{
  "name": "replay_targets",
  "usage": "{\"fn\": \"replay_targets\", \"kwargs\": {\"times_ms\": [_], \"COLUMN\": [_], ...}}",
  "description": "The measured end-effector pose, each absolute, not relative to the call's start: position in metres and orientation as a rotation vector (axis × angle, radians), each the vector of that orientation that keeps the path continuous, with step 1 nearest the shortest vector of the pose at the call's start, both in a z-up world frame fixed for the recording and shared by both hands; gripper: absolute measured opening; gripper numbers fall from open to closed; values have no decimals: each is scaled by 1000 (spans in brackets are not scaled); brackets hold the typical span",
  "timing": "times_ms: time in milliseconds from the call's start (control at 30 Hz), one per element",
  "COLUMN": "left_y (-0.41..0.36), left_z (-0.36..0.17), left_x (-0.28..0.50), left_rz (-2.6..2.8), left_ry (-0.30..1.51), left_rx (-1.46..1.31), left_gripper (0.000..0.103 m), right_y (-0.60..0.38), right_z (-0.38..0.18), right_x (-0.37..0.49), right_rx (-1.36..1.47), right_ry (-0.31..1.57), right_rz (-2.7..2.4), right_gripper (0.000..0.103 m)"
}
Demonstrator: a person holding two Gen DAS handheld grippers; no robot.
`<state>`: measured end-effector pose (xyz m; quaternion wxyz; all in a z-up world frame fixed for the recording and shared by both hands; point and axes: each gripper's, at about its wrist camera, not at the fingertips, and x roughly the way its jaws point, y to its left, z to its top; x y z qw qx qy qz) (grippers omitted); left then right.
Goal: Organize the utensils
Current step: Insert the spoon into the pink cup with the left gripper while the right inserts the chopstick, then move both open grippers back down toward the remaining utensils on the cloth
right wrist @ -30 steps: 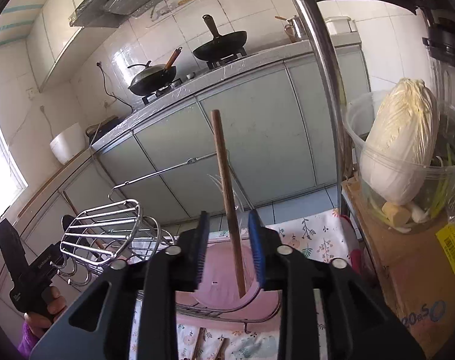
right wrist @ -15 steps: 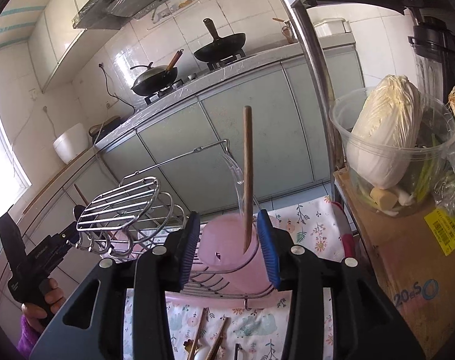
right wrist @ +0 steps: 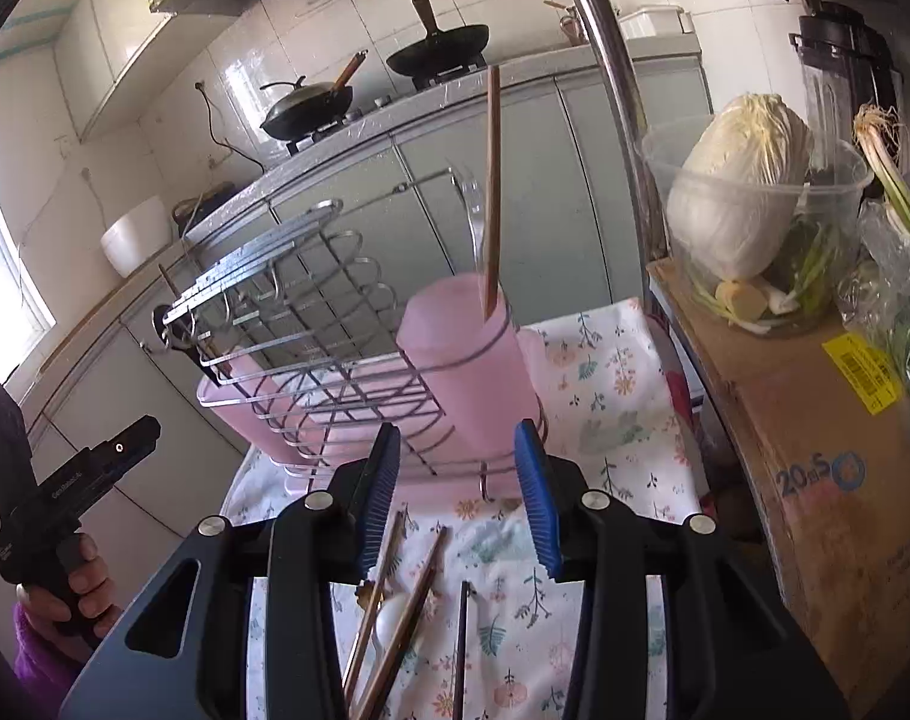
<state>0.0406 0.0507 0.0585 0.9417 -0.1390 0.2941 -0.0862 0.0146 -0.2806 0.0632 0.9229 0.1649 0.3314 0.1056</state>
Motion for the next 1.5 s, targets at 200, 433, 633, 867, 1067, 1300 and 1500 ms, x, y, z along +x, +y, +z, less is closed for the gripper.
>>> {"fn": "replay_targets", "kwargs": {"times_ms": [200,433,633,867,1067,1300,1500], "left_y": [32,4,-16,-31,-53,-74,-64], "left_z": [21,-16,-35,-52,-66,-86,-79], "left_x": [37,44,57,82,104,121,116], "left_rz": [-204,-258,-279,-304,-311,-271,-289], "left_ry": [728,872,964,1066,1134,1170,1143], "left_rx": [-265,-249,-216,-220,-187,-106,-153], "left_gripper": [44,42,41,31,23,17,5], "right_y": [-273,-275,-274,-271,-269,-248,-228], "right_z": [30,-6,-27,-42,-46,-46,-50], "right_x": [6,6,7,10,19,38,63], "right_rx": [337,397,423,455,480,437,426], "right_ry": [786,911,979,1021,1049,1080,1133], "right_rz": [228,245,270,294,320,355,372], "right_gripper": [41,40,25,14,14,14,14]}}
